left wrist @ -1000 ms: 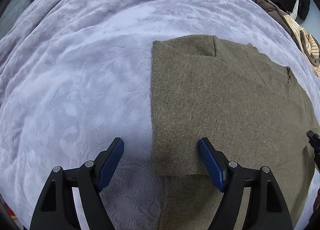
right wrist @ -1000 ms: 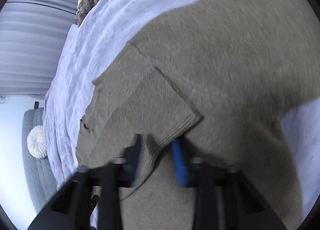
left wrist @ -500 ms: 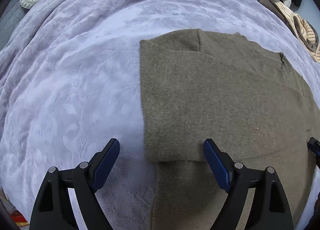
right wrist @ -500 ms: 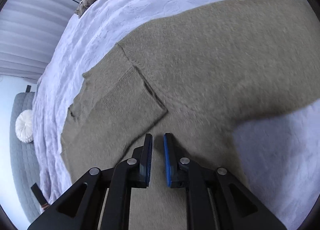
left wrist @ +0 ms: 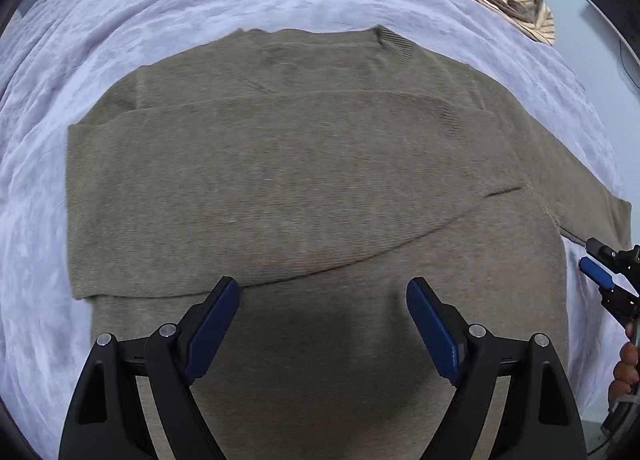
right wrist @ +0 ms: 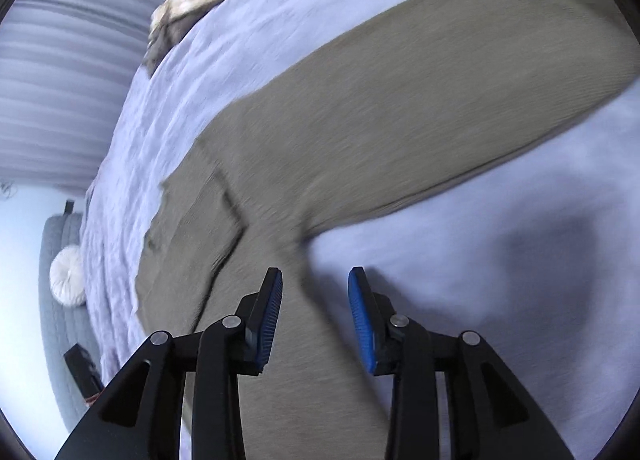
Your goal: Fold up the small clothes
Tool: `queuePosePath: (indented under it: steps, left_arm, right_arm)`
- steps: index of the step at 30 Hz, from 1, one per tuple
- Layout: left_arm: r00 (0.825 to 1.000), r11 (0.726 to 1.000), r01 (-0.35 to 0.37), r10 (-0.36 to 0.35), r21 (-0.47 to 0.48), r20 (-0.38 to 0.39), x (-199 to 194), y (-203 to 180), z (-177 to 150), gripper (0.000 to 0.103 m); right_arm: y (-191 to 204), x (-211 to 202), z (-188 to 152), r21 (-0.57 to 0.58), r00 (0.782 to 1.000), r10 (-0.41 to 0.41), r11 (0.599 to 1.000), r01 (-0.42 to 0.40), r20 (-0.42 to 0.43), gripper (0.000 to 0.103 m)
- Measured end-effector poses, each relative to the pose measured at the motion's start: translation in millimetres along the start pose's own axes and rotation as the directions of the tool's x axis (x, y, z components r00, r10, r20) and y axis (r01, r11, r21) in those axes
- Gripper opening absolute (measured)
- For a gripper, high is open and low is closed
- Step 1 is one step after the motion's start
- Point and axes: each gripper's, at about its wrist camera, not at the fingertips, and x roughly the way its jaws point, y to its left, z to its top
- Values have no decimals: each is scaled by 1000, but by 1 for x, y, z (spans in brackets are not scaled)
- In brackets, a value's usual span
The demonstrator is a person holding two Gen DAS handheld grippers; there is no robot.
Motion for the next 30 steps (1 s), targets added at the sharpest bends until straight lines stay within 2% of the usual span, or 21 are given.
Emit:
queuePosePath:
  steps: [4, 9, 14, 20, 23, 26, 27, 28, 29, 30]
  left_arm:
    - [1000, 999, 29, -28, 26, -11, 5, -30, 6, 86]
    - [999, 998, 40, -40, 46, -10, 8, -58, 15, 86]
    - [999, 998, 39, -38, 50, -24, 18, -75, 23, 86]
    - [999, 999, 33, -32, 42, -20, 23, -82, 27, 86]
    - [1000, 999, 28, -28, 27, -7, 24, -81, 28, 86]
    - [1000, 1000, 21, -21, -1, 11, 24, -76, 34, 86]
    - [1000, 1000, 21, -21, -11, 15, 23, -71, 34, 86]
    - [1000, 1000, 22, -21, -23, 20, 22, -66, 35, 86]
    - [1000, 999, 20, -20, -31, 23, 21, -61, 37, 86]
    - [999, 999, 18, -17, -37, 27, 20, -57, 38, 86]
  right_arm:
    - [-62, -33, 23, 175, 992, -50, 984, 29, 116, 39]
    - [-116, -63, 47, 325, 972, -34, 945, -44, 232, 39]
    - [-130, -69, 67, 348, 962, -22, 934, -76, 271, 40]
    - [-119, -61, 81, 335, 954, 6, 936, -111, 299, 41]
    - [-125, -63, 84, 369, 945, 32, 916, -158, 327, 42]
    - [-129, -58, 87, 411, 947, 63, 890, -197, 316, 43]
    - [-128, -57, 89, 415, 949, 73, 887, -203, 308, 38]
    - [-123, -56, 92, 404, 948, 89, 890, -213, 304, 21]
    - [-116, -55, 95, 381, 948, 105, 898, -220, 299, 13]
    - [-107, -55, 98, 351, 948, 119, 909, -224, 297, 11]
